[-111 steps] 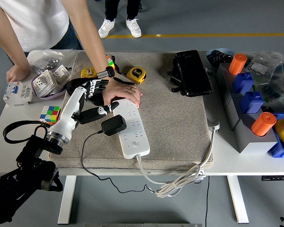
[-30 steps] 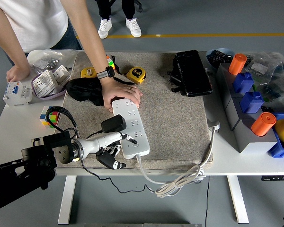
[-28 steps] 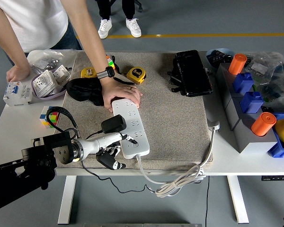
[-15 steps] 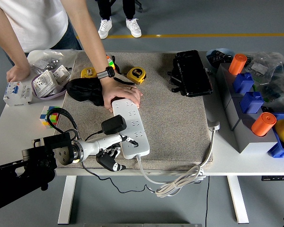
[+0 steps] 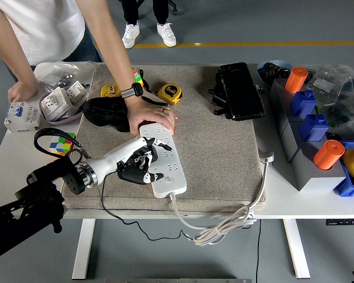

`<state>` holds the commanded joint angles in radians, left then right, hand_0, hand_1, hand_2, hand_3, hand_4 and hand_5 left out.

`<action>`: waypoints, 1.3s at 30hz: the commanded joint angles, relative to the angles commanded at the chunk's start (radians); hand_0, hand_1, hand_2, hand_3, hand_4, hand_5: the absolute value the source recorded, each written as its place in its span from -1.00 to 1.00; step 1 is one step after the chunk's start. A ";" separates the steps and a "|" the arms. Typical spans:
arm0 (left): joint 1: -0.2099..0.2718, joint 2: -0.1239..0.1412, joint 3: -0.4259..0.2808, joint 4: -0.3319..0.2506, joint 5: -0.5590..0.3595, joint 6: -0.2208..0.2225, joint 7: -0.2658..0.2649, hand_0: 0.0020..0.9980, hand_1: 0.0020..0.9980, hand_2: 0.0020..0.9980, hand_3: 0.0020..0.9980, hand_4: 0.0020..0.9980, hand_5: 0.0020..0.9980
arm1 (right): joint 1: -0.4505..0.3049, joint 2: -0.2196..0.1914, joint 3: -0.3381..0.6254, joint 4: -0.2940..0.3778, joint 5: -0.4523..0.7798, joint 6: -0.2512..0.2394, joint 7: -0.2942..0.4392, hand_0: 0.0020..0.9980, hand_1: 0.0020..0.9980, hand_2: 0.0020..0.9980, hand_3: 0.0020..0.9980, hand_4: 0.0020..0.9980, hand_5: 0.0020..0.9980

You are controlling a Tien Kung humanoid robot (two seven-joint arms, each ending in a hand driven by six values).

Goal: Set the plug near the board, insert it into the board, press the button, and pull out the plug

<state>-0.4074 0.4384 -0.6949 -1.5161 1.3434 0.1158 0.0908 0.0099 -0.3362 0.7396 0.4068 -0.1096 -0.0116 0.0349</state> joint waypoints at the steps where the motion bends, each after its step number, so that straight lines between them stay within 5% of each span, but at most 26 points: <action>1: 0.005 -0.004 -0.005 0.003 0.003 0.020 -0.011 -0.62 -0.47 -0.17 0.21 0.81 -0.73 | -0.001 0.000 0.000 0.000 0.000 0.000 0.000 0.25 0.35 0.36 0.14 0.69 -0.04; 3: 0.014 -0.013 -0.013 0.013 0.001 0.063 -0.038 -0.62 -0.47 -0.17 0.21 0.81 -0.73 | 0.000 0.001 -0.002 0.000 0.000 0.000 0.000 0.25 0.35 0.36 0.14 0.69 -0.04; 4: 0.017 -0.018 -0.015 0.019 0.000 0.083 -0.053 -0.36 -0.07 0.09 0.17 0.88 -0.57 | 0.000 0.001 -0.002 0.000 0.000 0.001 0.000 0.24 0.35 0.36 0.14 0.69 -0.03; 9: 0.038 -0.044 -0.030 0.057 0.000 0.196 -0.140 -0.36 -0.07 0.09 0.17 0.88 -0.57 | 0.002 0.002 0.000 0.001 -0.001 -0.001 0.001 0.24 0.35 0.36 0.14 0.69 -0.03; 10: 0.040 -0.046 -0.032 0.063 0.010 0.208 -0.145 -0.04 0.18 0.19 0.21 0.91 -0.52 | 0.002 0.002 0.000 0.001 -0.001 -0.001 0.001 0.24 0.35 0.36 0.14 0.69 -0.03; 13: 0.039 -0.053 -0.034 0.085 0.049 0.236 -0.152 -0.04 0.18 0.19 0.21 0.91 -0.52 | 0.001 0.002 -0.002 0.000 0.000 0.000 0.001 0.24 0.35 0.36 0.14 0.69 -0.03; 15: 0.038 -0.057 -0.034 0.101 0.077 0.240 -0.133 -0.04 0.18 0.19 0.21 0.91 -0.52 | 0.001 0.003 -0.004 -0.001 0.001 0.000 0.000 0.24 0.35 0.36 0.14 0.69 -0.03; 16: 0.038 -0.058 -0.033 0.107 0.086 0.240 -0.124 0.44 0.46 0.46 0.33 1.00 -0.41 | 0.001 0.003 -0.004 -0.001 0.001 0.000 0.001 0.24 0.35 0.36 0.13 0.69 -0.03; 27: 0.010 -0.084 -0.006 0.193 0.309 0.236 -0.043 0.55 0.52 0.56 0.48 1.00 -0.35 | 0.002 -0.001 -0.011 0.001 0.002 0.000 0.001 0.24 0.35 0.36 0.13 0.69 -0.03; 39: -0.010 -0.092 0.032 0.241 0.323 0.205 0.001 0.49 0.45 0.52 0.49 1.00 -0.35 | 0.003 -0.007 -0.016 0.002 0.002 0.000 -0.001 0.24 0.35 0.36 0.13 0.69 -0.03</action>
<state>-0.4177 0.3468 -0.6633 -1.2751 1.6663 0.3210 0.0917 0.0125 -0.3429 0.7241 0.4089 -0.1080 -0.0119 0.0343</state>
